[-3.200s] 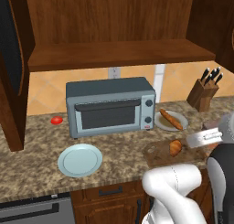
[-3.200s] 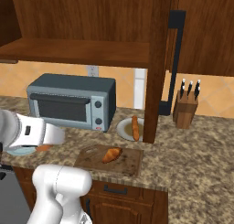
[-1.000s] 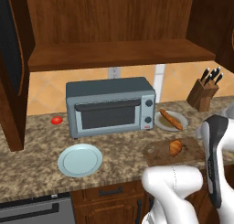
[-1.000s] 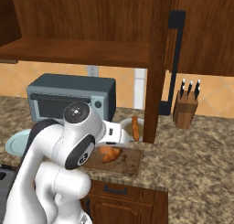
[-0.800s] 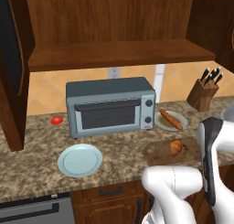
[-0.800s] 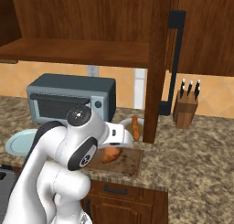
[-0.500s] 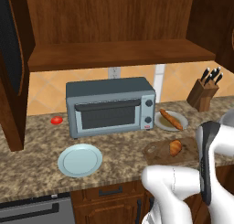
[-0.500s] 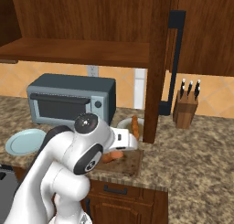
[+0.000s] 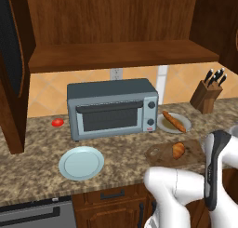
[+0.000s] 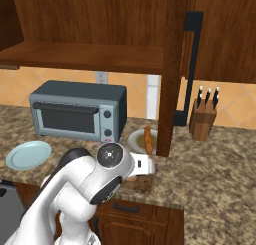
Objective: From the different types of pastries on the counter, select a croissant and place it on the cutting board. Then retrieve a jar of jam from the cabinet and place it alongside the croissant on the cutting board.
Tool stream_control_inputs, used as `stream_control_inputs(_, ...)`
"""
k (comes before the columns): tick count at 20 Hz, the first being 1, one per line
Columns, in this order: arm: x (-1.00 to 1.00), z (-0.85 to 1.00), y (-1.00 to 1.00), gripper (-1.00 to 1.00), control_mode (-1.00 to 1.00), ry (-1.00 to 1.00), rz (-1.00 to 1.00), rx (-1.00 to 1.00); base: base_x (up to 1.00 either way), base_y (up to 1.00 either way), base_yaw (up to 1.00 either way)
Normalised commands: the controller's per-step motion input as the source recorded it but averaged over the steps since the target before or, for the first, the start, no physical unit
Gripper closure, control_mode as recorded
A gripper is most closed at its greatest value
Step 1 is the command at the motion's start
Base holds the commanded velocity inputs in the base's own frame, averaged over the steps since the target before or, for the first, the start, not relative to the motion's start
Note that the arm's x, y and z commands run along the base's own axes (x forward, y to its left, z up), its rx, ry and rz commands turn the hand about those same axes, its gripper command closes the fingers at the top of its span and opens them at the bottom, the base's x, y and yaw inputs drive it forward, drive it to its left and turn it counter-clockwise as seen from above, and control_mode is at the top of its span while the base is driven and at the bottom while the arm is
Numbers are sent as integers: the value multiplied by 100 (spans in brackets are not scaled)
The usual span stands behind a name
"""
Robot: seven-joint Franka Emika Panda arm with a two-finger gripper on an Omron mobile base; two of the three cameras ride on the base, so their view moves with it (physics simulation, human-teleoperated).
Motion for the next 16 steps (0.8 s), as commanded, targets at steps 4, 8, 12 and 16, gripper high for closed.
stream_control_inputs(4, 8, -68, 61, 100, -100, -3, 0, -23, 0, 0, 0)
stream_control_inputs(8, 27, -39, 48, 100, -100, 0, 0, -16, 0, 0, 0)
stream_control_inputs(12, 23, -15, 19, 100, -100, -9, 0, -1, 0, 0, 0)
stream_control_inputs(16, 9, -40, 8, 100, -100, -20, 0, 0, 0, 0, 0)
